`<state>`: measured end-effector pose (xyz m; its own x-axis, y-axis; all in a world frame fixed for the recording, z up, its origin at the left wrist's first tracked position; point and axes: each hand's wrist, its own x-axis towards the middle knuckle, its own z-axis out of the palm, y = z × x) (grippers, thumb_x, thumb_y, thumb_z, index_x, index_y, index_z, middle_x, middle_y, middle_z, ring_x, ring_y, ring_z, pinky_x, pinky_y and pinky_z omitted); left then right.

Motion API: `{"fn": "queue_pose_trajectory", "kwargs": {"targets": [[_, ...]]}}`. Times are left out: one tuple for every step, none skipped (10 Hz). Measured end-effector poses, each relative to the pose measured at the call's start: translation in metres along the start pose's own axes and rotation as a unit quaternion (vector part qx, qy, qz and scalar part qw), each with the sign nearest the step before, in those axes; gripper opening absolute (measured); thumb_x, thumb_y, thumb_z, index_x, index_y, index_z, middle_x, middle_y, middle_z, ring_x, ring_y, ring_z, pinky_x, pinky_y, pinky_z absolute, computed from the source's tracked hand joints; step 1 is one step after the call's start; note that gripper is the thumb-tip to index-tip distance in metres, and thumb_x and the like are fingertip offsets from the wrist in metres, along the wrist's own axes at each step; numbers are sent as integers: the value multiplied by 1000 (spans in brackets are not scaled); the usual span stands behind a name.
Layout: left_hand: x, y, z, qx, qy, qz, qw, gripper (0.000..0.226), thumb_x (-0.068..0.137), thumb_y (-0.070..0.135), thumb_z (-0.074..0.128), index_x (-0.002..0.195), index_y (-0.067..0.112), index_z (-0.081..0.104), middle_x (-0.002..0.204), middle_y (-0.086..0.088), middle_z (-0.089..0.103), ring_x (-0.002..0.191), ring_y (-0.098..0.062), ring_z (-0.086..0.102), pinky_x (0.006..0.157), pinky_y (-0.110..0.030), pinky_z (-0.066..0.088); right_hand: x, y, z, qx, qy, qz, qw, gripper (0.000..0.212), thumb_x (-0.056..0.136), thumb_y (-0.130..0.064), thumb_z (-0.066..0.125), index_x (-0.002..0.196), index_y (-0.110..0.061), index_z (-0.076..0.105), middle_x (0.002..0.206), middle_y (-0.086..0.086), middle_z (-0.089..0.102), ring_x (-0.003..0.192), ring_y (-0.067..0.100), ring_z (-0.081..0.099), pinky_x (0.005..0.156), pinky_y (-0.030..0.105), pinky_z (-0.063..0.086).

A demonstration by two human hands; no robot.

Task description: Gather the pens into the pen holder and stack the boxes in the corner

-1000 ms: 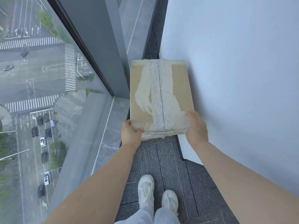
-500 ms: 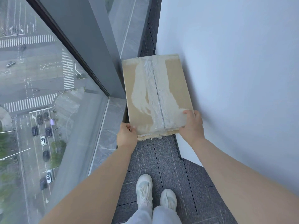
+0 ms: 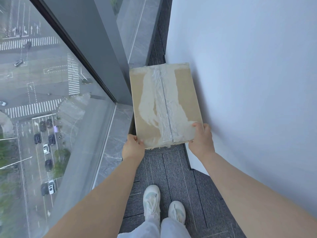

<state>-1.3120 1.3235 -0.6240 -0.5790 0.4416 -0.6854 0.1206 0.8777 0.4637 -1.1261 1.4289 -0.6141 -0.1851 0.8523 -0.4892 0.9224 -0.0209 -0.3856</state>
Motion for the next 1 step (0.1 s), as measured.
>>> {"fn": "queue_pose_trajectory", "kwargs": {"targets": [[-9,7,-10,73,-29,11,997,34,90,14,47,122,4,42,119,-15,57,101,-33,56,75,-32,41,-1,-5,-7,-31,-19,20,999,65,77,-1,56,136,-17,32,149,18,15,131,39,30,109,42,32]]}}
